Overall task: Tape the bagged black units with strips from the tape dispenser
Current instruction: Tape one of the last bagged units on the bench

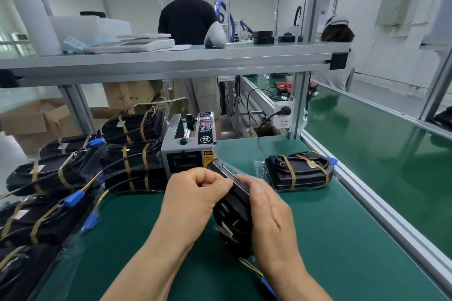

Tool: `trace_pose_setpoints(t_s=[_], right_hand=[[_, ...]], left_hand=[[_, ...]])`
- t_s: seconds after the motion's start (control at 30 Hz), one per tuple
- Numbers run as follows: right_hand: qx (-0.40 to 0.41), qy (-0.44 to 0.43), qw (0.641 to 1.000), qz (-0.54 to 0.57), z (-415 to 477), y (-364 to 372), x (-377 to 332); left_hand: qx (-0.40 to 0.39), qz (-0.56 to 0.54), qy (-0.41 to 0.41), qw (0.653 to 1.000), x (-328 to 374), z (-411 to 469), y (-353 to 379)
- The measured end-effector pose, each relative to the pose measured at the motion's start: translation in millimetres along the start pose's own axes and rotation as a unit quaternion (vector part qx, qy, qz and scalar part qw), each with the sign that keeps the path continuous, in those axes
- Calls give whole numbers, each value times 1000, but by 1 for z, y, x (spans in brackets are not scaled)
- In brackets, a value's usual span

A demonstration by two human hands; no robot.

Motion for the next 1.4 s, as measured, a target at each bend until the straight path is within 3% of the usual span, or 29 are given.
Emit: trace_pose_setpoints(t_s=[0.4, 0.83, 1.03, 1.2, 1.27, 1.4], right_hand=[[-13, -18, 1000, -22, 1, 2, 2], [-16, -12, 998, 55, -2, -3, 3], [-21, -35, 998, 42, -4, -4, 4], [-2, -94, 996, 10, -7, 1, 18], [-34, -98, 994, 18, -7, 6, 27], [-171, -7, 984, 39, -17, 8, 47]], left_hand=[[73, 77, -6, 994, -12, 2, 0], [-69, 102, 3, 992, -3, 19, -21], [-22, 190, -21, 981, -5, 24, -36], [-71, 173, -12, 982, -4, 15, -34], [-64, 217, 22, 974, 2, 16, -38], [-53, 265, 80, 959, 6, 12, -41]])
Point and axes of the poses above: each hand's wrist, its own z-axis towards the middle knuckle, its own y-axis out of the palm, x = y × z, the point moved 1 cm from there along z, towards the middle knuckle, and after that the axes turned 9 degrees about -x, right-handed, at the moved point
